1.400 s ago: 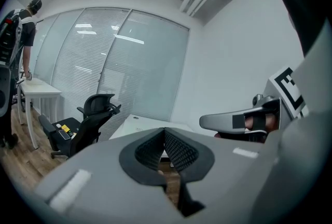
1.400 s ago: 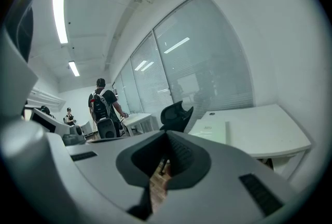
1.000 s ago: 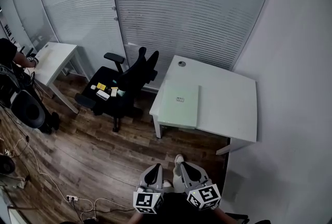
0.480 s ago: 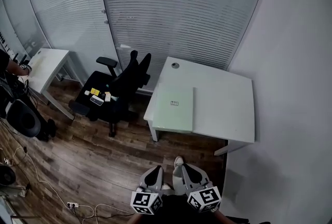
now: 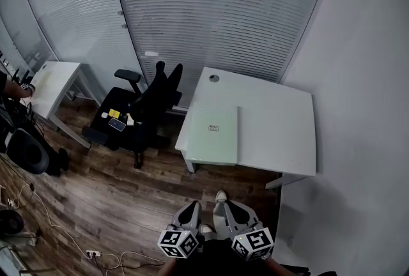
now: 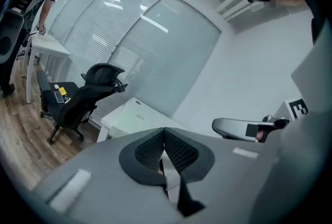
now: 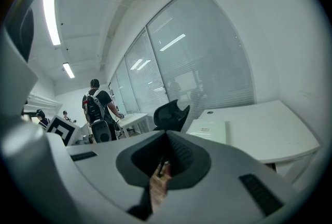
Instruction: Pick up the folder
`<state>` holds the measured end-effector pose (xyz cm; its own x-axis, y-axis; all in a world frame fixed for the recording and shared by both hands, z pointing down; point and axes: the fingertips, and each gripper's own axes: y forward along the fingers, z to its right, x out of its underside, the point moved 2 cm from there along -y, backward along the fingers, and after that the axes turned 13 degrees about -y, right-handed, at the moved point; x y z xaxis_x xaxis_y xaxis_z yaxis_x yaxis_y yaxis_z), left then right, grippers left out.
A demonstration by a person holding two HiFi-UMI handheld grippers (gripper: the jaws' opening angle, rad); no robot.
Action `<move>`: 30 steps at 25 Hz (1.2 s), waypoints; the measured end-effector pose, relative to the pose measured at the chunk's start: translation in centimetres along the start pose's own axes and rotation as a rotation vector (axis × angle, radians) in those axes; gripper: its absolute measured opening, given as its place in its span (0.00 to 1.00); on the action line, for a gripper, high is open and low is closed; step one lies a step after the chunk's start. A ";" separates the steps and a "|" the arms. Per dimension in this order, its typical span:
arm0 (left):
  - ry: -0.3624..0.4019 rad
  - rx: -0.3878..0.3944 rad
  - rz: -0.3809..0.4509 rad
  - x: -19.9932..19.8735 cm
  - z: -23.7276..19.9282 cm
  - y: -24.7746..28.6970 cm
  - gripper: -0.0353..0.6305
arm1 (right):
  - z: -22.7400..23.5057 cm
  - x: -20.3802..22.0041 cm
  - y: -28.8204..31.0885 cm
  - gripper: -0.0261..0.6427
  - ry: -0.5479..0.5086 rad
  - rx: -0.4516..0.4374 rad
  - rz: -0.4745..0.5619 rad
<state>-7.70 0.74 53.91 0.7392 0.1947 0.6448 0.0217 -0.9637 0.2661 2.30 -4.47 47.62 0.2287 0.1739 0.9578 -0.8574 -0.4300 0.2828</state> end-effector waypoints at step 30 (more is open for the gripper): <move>-0.710 -0.045 0.114 -1.3 -8.8 16.1 0.25 | 12.0 -3.5 10.3 0.04 -0.045 -0.175 -0.030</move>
<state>-14.29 -13.44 63.67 0.9948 -0.0867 0.0530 -0.0977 -0.9595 0.2641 -1.85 -20.13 47.82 0.2725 0.1428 0.9515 -0.9161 -0.2639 0.3019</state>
